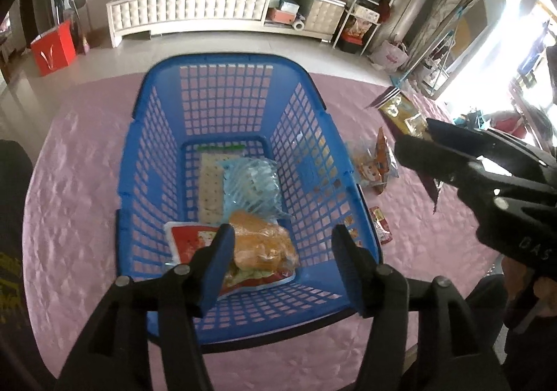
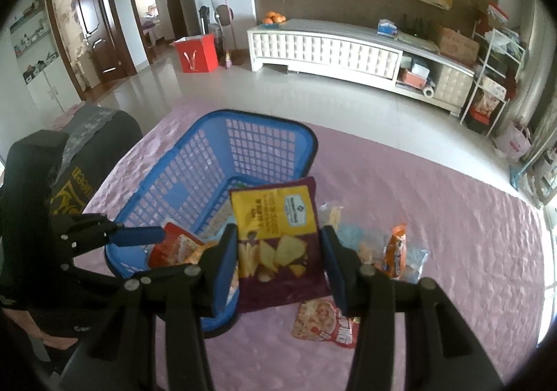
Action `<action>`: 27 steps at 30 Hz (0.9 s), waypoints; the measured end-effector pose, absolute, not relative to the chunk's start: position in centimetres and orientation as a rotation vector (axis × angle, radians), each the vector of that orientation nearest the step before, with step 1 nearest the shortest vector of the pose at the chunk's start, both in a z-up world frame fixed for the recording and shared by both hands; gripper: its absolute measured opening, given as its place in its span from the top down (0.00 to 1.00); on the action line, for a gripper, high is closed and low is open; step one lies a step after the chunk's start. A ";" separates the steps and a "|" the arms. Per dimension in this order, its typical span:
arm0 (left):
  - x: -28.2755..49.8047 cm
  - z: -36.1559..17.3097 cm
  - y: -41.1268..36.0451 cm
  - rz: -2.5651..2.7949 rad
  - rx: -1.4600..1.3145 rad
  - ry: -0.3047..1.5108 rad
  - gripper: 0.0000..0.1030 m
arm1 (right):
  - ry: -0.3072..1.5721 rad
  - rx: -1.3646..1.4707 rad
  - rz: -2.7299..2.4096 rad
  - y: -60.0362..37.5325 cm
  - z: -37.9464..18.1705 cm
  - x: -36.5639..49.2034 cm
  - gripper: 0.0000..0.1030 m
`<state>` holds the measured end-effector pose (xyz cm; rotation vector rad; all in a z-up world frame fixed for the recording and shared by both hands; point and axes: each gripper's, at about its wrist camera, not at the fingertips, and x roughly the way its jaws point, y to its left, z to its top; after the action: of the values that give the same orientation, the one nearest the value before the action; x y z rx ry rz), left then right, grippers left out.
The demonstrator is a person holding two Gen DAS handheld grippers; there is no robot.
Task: Organize snacks
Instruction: 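Carry both snacks over the blue basket and open both grippers to drop them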
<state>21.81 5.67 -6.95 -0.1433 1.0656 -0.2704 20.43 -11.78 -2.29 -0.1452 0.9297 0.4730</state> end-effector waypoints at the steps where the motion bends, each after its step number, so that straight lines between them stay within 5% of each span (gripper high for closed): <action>1: 21.6 -6.7 5.9 -0.267 -0.144 1.059 0.46 | 0.929 -0.149 0.476 -11.5 -2.2 20.4 0.50; 27: 23.0 -6.6 17.7 -0.069 -0.192 0.998 0.46 | 1.030 -0.299 0.598 -0.4 -7.4 25.8 0.50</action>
<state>23.03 17.72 -6.64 -0.1917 0.9983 -0.0691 25.84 -0.36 -7.41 -0.2992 1.0296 0.5984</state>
